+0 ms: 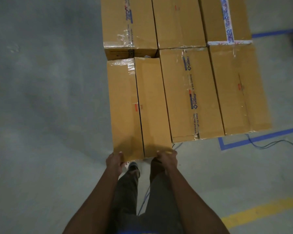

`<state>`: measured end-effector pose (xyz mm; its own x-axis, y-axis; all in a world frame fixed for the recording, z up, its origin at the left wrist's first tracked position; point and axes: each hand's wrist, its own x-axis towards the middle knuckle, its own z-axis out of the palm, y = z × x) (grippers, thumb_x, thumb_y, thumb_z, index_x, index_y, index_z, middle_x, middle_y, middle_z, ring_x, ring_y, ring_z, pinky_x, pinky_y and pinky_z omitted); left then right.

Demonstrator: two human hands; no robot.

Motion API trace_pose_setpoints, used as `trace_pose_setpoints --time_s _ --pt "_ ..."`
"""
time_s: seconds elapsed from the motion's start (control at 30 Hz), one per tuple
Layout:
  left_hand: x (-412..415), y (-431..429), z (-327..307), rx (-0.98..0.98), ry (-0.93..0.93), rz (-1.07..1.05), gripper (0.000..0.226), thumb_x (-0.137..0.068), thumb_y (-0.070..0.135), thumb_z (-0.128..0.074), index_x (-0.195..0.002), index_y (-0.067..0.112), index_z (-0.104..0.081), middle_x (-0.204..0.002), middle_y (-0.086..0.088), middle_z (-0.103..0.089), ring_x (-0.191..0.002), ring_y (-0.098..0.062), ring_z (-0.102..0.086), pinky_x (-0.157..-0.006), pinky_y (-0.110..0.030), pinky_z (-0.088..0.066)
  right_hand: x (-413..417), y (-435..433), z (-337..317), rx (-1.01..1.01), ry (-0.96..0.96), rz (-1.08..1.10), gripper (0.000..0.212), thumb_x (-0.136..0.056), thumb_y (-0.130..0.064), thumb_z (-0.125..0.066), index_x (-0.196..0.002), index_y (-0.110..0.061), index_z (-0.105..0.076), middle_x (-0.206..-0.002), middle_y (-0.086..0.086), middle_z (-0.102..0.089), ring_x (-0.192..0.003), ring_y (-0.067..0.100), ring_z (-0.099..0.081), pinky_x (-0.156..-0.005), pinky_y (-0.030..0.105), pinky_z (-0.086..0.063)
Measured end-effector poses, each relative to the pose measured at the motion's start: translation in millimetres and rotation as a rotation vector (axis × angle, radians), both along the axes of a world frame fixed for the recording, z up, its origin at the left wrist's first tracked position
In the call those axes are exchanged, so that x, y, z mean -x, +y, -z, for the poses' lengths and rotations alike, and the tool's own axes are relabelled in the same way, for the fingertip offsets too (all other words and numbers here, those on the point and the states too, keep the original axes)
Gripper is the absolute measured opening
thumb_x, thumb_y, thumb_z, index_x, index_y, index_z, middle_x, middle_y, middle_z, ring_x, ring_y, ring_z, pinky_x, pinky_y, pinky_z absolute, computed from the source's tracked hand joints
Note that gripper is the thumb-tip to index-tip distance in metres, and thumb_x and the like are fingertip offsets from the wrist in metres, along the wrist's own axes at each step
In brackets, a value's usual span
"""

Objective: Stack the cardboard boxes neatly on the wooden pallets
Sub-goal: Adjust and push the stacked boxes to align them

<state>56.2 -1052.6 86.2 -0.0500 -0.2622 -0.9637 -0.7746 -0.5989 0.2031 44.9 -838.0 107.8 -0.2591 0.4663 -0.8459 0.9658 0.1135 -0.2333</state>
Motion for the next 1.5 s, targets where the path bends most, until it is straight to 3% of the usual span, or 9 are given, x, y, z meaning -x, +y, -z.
trace_pose_setpoints --time_s 0.3,0.47,0.57,0.7,0.83,1.23,1.37,1.5 --pt "12 1 8 0.105 0.023 0.000 0.046 -0.092 0.005 -0.071 -0.136 0.003 -0.059 -0.132 -0.022 -0.061 -0.111 -0.040 -0.063 -0.094 -0.049 -0.057 18 2 2 -0.021 0.022 -0.136 0.081 -0.087 -0.035 -0.077 -0.150 -0.011 -0.032 -0.137 0.014 -0.057 -0.126 0.034 -0.054 -0.100 0.041 -0.046" --pt "40 -3 6 0.152 0.120 0.069 0.045 -0.094 0.002 -0.066 -0.138 0.006 -0.058 -0.122 -0.014 -0.065 -0.105 -0.033 -0.066 -0.091 -0.045 -0.059 36 -3 10 0.058 0.069 -0.099 0.071 -0.082 -0.039 -0.078 -0.138 -0.011 -0.044 -0.122 0.007 -0.061 -0.109 0.024 -0.059 -0.083 0.037 -0.052" --pt "40 -11 6 0.193 0.057 0.180 0.044 -0.093 0.008 -0.070 -0.135 0.002 -0.059 -0.122 -0.018 -0.066 -0.101 -0.035 -0.068 -0.085 -0.041 -0.060 34 -11 14 0.073 0.076 -0.042 0.093 -0.066 -0.049 -0.083 -0.140 -0.014 -0.039 -0.127 0.006 -0.058 -0.113 0.027 -0.058 -0.094 0.048 -0.054" --pt "29 -12 7 0.311 0.034 0.410 0.044 -0.092 0.024 -0.074 -0.128 0.002 -0.065 -0.107 -0.014 -0.072 -0.083 -0.033 -0.073 -0.082 -0.042 -0.061 29 -14 10 0.031 0.077 -0.133 0.094 -0.078 -0.040 -0.083 -0.149 -0.015 -0.027 -0.139 0.010 -0.054 -0.127 0.034 -0.054 -0.105 0.050 -0.049" --pt "29 -13 5 0.381 0.025 0.539 0.044 -0.091 0.030 -0.074 -0.124 0.001 -0.068 -0.105 -0.018 -0.074 -0.070 -0.030 -0.073 -0.081 -0.042 -0.062 23 -8 8 0.000 0.095 -0.231 0.088 -0.087 -0.035 -0.077 -0.154 -0.014 -0.023 -0.143 0.010 -0.053 -0.128 0.032 -0.053 -0.100 0.042 -0.047" --pt "31 -23 -1 0.333 0.028 0.508 0.053 -0.085 0.028 -0.081 -0.124 -0.004 -0.066 -0.106 -0.024 -0.073 -0.071 -0.032 -0.073 -0.084 -0.048 -0.061 21 -3 14 -0.044 0.110 -0.306 0.087 -0.087 -0.037 -0.075 -0.154 -0.013 -0.025 -0.145 0.011 -0.051 -0.131 0.033 -0.051 -0.099 0.040 -0.046" --pt "30 -21 -6 0.291 0.046 0.494 0.045 -0.092 0.025 -0.073 -0.128 -0.001 -0.063 -0.112 -0.019 -0.072 -0.082 -0.032 -0.073 -0.086 -0.042 -0.060 23 -6 17 -0.013 0.107 -0.206 0.090 -0.083 -0.036 -0.080 -0.152 -0.013 -0.028 -0.142 0.011 -0.052 -0.128 0.031 -0.053 -0.097 0.040 -0.049" --pt "25 -21 -9 0.271 0.078 0.541 0.046 -0.095 0.025 -0.069 -0.135 0.005 -0.059 -0.105 -0.010 -0.067 -0.092 -0.032 -0.069 -0.091 -0.047 -0.058 21 -8 19 0.003 0.072 -0.215 0.088 -0.079 -0.039 -0.082 -0.146 -0.014 -0.030 -0.137 0.010 -0.054 -0.121 0.030 -0.057 -0.091 0.040 -0.053"
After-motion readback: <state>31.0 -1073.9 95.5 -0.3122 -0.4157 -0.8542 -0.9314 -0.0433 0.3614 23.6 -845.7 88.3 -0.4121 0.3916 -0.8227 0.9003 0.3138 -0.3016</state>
